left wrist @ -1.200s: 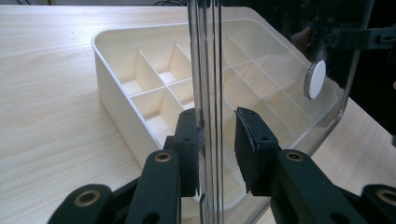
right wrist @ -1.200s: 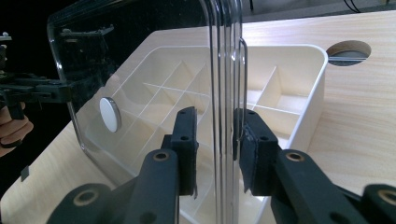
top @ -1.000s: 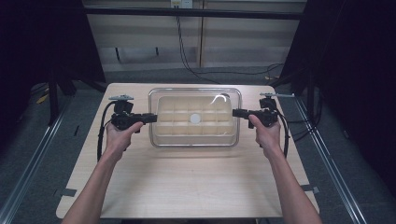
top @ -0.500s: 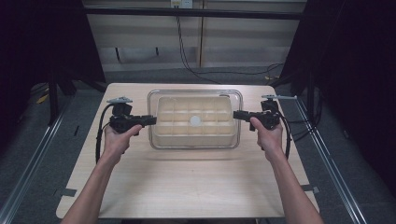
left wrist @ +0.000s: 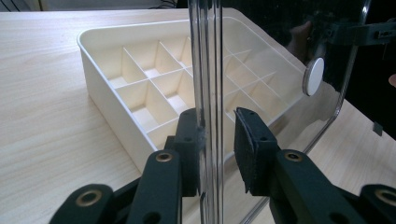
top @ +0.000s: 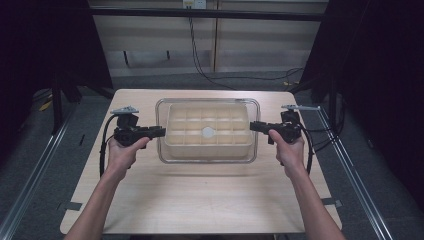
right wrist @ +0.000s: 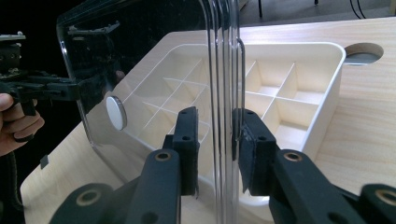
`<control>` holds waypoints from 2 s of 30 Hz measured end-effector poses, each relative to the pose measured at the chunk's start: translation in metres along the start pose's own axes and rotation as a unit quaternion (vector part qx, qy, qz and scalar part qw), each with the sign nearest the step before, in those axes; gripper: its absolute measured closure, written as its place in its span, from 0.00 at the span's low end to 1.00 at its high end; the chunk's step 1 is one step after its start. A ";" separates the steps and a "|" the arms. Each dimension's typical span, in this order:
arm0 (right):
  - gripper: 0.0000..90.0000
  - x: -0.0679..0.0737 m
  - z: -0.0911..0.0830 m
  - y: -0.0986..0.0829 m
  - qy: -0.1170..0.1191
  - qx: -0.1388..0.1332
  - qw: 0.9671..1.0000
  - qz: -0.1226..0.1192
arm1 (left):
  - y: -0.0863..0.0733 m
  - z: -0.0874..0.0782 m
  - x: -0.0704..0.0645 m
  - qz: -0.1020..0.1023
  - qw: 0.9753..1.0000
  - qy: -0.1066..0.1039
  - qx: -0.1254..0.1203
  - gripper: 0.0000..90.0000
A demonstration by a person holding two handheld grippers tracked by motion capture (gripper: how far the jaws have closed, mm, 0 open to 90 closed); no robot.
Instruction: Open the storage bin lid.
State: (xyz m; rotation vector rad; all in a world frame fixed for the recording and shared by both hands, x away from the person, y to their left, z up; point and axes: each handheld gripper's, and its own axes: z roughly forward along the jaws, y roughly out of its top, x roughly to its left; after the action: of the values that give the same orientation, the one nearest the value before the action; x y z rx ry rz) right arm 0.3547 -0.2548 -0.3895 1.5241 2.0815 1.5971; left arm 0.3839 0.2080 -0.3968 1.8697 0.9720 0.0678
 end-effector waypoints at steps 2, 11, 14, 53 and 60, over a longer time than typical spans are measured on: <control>0.80 0.001 -0.001 -0.003 0.000 0.000 1.000 0.002 | -0.002 0.000 -0.002 0.001 1.000 0.000 0.000 0.80; 0.80 0.003 -0.006 -0.014 0.002 0.003 1.000 0.003 | -0.013 -0.002 -0.008 0.002 1.000 0.000 0.005 0.80; 0.80 0.004 -0.007 -0.017 0.003 0.004 1.000 0.004 | -0.015 -0.003 -0.009 0.005 1.000 -0.001 0.008 0.80; 0.81 0.031 -0.035 -0.050 0.010 0.011 1.000 -0.006 | -0.049 -0.027 -0.035 0.014 1.000 -0.010 0.021 0.80; 0.82 0.036 -0.036 -0.060 0.014 0.017 1.000 0.000 | -0.059 -0.031 -0.037 0.002 1.000 -0.009 0.020 0.80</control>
State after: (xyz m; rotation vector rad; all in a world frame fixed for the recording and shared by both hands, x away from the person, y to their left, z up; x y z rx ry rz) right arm 0.2779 -0.2485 -0.4035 1.5214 2.1334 1.6002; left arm 0.3109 0.2185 -0.4140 1.9065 0.9634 0.0334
